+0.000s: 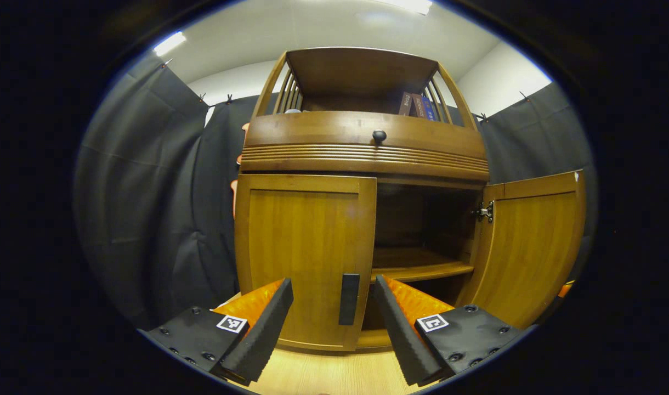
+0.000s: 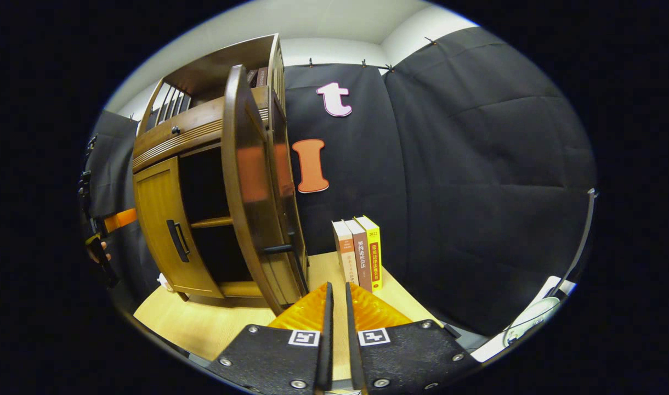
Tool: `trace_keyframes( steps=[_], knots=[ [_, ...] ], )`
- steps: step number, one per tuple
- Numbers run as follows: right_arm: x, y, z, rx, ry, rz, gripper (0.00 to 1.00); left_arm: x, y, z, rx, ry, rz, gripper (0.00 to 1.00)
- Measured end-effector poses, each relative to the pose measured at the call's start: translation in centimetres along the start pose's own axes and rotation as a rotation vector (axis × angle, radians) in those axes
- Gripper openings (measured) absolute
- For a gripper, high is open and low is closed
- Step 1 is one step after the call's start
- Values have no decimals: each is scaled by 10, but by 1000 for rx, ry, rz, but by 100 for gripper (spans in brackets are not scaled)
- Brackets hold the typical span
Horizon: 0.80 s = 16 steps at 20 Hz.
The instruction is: Open the right door of the double-door shoe cabinet with the right hand, and open the left door with the left hand.
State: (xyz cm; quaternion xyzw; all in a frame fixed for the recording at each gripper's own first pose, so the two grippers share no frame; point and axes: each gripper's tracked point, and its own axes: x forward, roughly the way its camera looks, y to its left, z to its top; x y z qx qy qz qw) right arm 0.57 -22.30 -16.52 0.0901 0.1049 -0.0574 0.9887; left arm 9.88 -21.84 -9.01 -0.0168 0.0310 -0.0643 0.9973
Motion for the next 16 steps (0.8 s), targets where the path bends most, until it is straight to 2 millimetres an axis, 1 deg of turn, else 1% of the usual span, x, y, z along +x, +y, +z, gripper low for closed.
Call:
trace_keyframes(
  steps=[1, 5, 6, 7, 8, 9, 10, 11, 14, 16],
  knots=[
    [-3, -7, 1, -8, -3, -15, 10, 6, -5, -6, 0, 3, -8, 94],
    [-11, -26, 6, -27, -15, -66, 62, 39, -19, -39, 27, 39, -25, 94],
    [-12, -29, 7, -33, -18, -74, 70, 46, -20, -46, 36, 50, -27, 94],
    [-14, -31, 8, -41, -22, -82, 78, 50, -22, -53, 47, 53, -31, 97],
    [-17, -33, 9, -49, -25, -91, 86, 57, -23, -59, 58, 59, -32, 97],
    [-17, -35, 10, -55, -29, -98, 94, 63, -24, -65, 61, 64, -34, 93],
    [-19, -35, 10, -59, -30, -103, 92, 69, -24, -71, 61, 69, -33, 97],
    [-20, -36, 10, -59, -32, -107, 98, 76, -22, -78, 62, 73, -29, 94],
    [-25, -39, 11, -53, -36, -124, 98, 91, -12, -97, 59, 97, -14, 94],
    [-24, -40, 12, -49, -35, -134, 98, 100, -7, -107, 60, 108, -9, 94]
  ],
)
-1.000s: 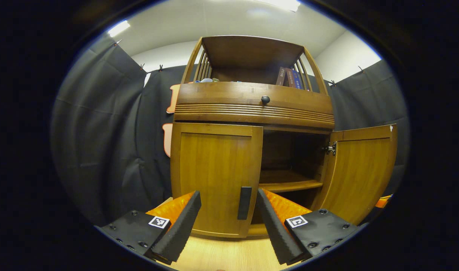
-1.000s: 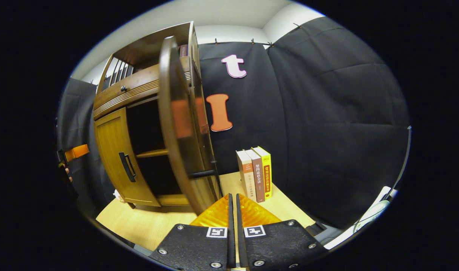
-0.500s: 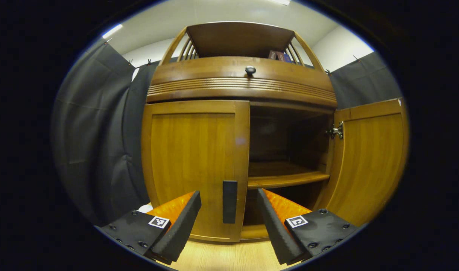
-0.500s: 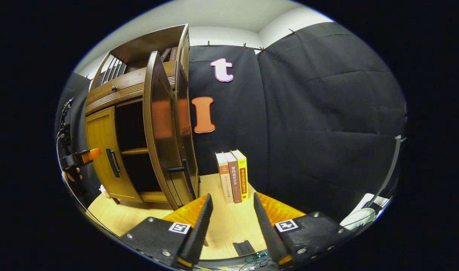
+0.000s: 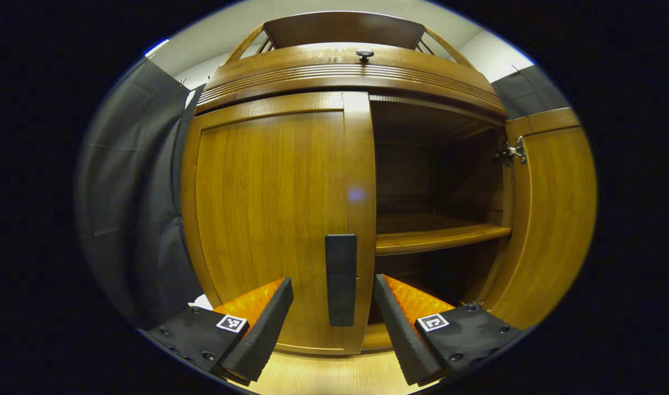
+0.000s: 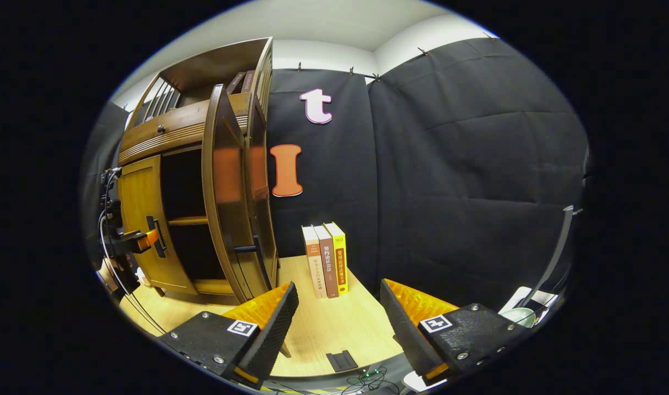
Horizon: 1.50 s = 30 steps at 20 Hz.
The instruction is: Open the right door of the double-door shoe cabinet with the right hand, and open the left door with the left hand.
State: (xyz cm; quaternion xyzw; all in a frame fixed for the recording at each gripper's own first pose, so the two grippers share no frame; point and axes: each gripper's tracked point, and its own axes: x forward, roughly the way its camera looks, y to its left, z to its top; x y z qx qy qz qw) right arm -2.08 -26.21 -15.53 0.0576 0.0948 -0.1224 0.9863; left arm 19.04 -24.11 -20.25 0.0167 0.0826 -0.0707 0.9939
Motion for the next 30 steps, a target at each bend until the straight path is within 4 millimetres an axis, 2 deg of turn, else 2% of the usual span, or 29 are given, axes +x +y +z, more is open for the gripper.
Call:
trace_keyframes(
  steps=[5, 6, 7, 8, 11, 17, 20, 22, 24, 26, 27, 28, 30],
  knots=[
    [-2, -3, 7, 3, -12, -22, 98, 15, -2, -7, -11, 8, -17, 94],
    [-4, -3, 9, 5, -12, -27, 92, 18, -5, -8, -3, 6, -26, 94],
    [-4, -2, 11, 6, -12, -29, 92, 21, -5, -8, -2, 6, -31, 94],
    [-4, -1, 13, 6, -13, -31, 98, 24, -6, -7, -9, 6, -33, 94],
    [-5, 2, 18, -2, -17, -36, 98, 32, -7, -12, -41, 15, -36, 89],
    [-9, 9, 32, -25, -32, -38, 98, 38, -11, -2, -60, -32, -53, 56],
    [-12, 16, 40, -43, -46, -41, 98, 37, -11, -2, -67, -28, -54, 37],
    [-12, 20, 43, -62, -55, -42, 98, 32, -11, -4, -66, -29, -54, 40],
    [-17, 27, 44, -80, -61, -39, 98, 23, -10, -3, -67, -34, -68, 31],
    [-18, 36, 45, -92, -64, -29, 98, 19, -12, 0, -56, -32, -89, 31],
    [-20, 41, 45, -97, -64, -22, 98, 16, -13, 5, -53, -31, -97, 36],
    [-21, 47, 46, -100, -65, -13, 98, 11, -14, 9, -57, -29, -106, 36],
    [-22, 59, 47, -93, -69, 4, 98, -3, -10, 13, -58, -26, -121, 30]
  ],
)
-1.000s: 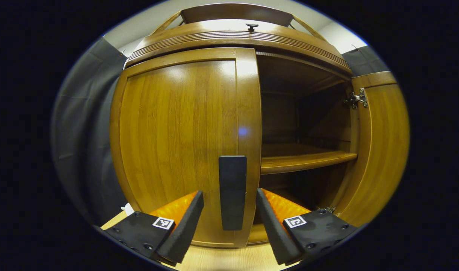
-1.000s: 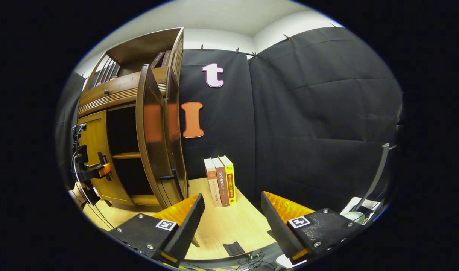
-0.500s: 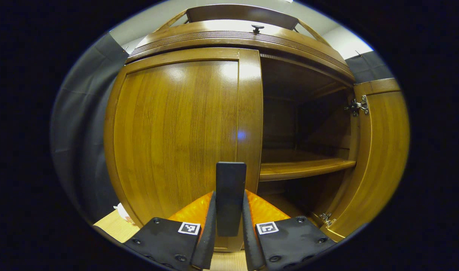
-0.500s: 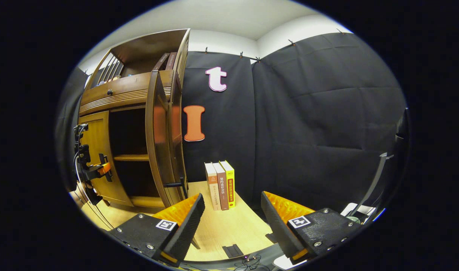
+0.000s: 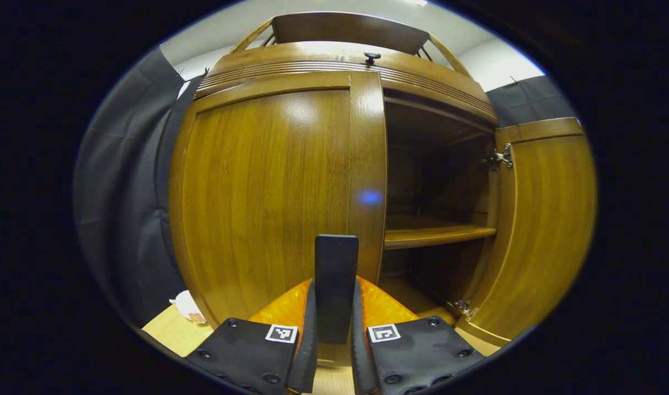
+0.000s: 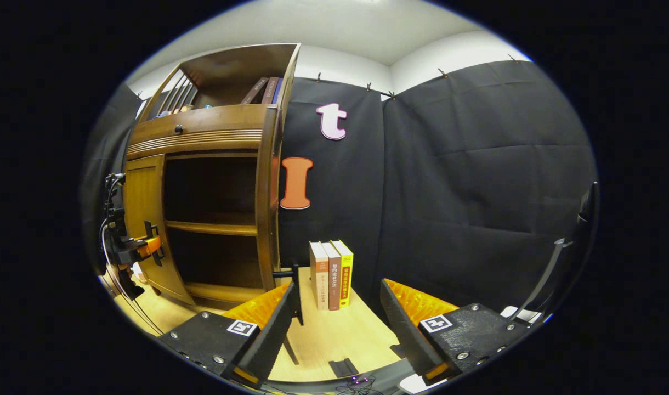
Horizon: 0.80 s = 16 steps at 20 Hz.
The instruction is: Open the right door of the double-door shoe cabinet with the right hand, and open the left door with the left hand.
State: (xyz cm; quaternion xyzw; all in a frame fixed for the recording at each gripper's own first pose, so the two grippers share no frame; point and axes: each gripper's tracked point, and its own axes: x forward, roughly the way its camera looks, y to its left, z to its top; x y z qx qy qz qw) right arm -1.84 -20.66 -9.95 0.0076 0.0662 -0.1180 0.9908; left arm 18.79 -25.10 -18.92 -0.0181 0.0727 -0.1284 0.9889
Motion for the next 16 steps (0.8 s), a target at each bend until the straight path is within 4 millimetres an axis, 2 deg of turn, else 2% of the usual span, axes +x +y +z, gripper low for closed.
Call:
trace_keyframes(
  steps=[1, 2, 5, 6, 8, 10, 11, 16],
  knots=[
    [-2, 8, 2, 6, -6, 6, 98, -9, 3, 0, -3, 3, -7, 33],
    [-3, 15, 4, 11, -11, 9, 92, -24, 7, -5, -3, 8, -15, 30],
    [-6, 41, 6, 24, -18, 33, 92, -58, 19, -6, -22, 26, -49, 36],
    [-7, 50, 8, 28, -24, 37, 92, -69, 24, -5, -29, 29, -64, 30],
    [-7, 68, 10, 39, -30, 44, 92, -87, 34, -7, -33, 36, -89, 30],
    [-13, 93, 10, 59, -30, 66, 92, -107, 49, -5, -27, 40, -100, 30],
    [-12, 104, 11, 65, -33, 75, 92, -118, 58, -5, -18, 38, -97, 35],
    [-21, 152, 9, 51, -32, 109, 92, -157, 105, -3, -4, 29, -63, 25]
  ],
)
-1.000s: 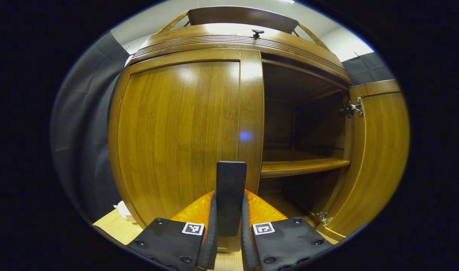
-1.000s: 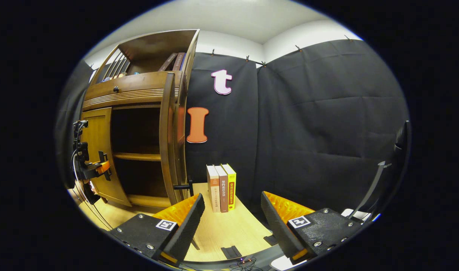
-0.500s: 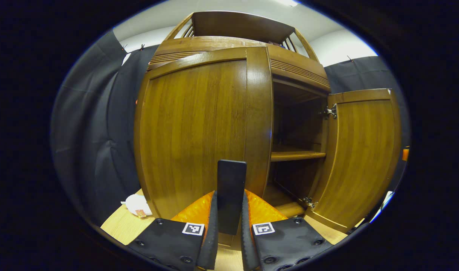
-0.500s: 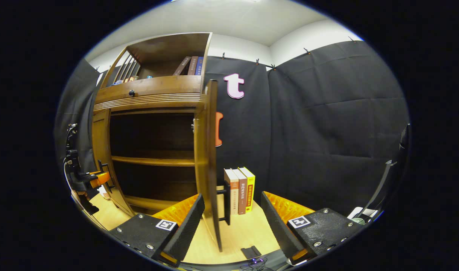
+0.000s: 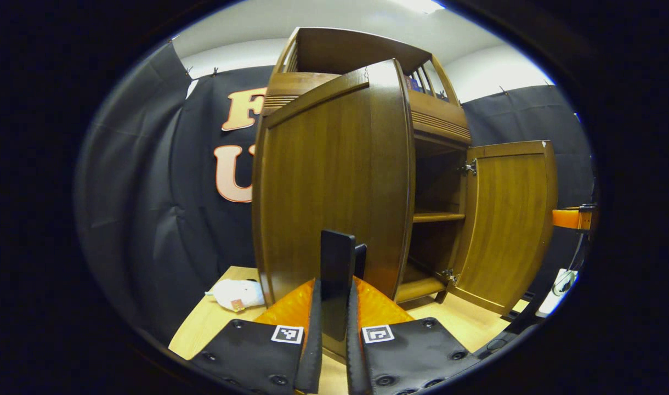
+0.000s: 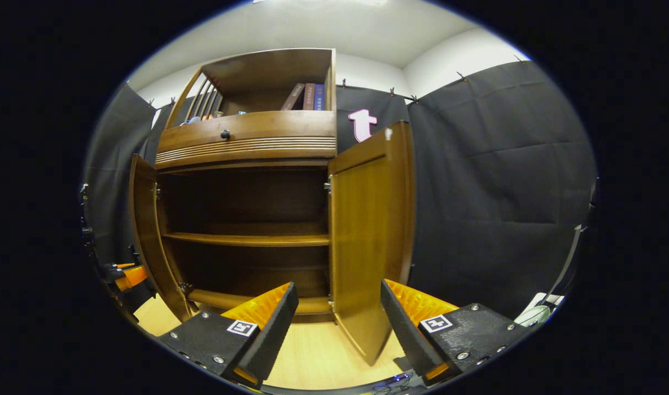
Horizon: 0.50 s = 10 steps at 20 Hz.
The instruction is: Open the right door of the double-door shoe cabinet with the right hand, and open the left door with the left hand.
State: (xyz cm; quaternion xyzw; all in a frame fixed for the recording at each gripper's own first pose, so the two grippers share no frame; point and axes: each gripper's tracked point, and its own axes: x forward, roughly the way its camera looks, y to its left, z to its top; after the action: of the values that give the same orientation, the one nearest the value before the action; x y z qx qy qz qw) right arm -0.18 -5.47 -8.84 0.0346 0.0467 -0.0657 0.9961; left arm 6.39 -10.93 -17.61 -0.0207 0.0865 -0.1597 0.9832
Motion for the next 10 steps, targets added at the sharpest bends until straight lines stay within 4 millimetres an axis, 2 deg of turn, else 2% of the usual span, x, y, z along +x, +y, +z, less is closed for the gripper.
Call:
trace_keyframes(
  steps=[1, 4, 5, 6, 7, 10],
  knots=[
    [1, 10, 0, 3, -1, 9, 98, -6, 7, 1, 2, -2, -6, 25],
    [-3, 35, 1, 9, -3, 25, 98, -22, 34, -2, -19, 11, 21, 25],
    [-5, 42, 3, 11, -6, 33, 98, -26, 41, 4, -10, -3, 35, 13],
    [-7, 48, 4, 10, -10, 38, 98, -29, 55, -1, 9, 10, 68, 12],
    [-7, 55, 5, 7, -14, 45, 98, -38, 71, 2, 21, -6, 100, 7],
    [-10, 70, 7, -1, -20, 63, 98, -45, 97, 5, -35, 18, 102, 7]
  ],
)
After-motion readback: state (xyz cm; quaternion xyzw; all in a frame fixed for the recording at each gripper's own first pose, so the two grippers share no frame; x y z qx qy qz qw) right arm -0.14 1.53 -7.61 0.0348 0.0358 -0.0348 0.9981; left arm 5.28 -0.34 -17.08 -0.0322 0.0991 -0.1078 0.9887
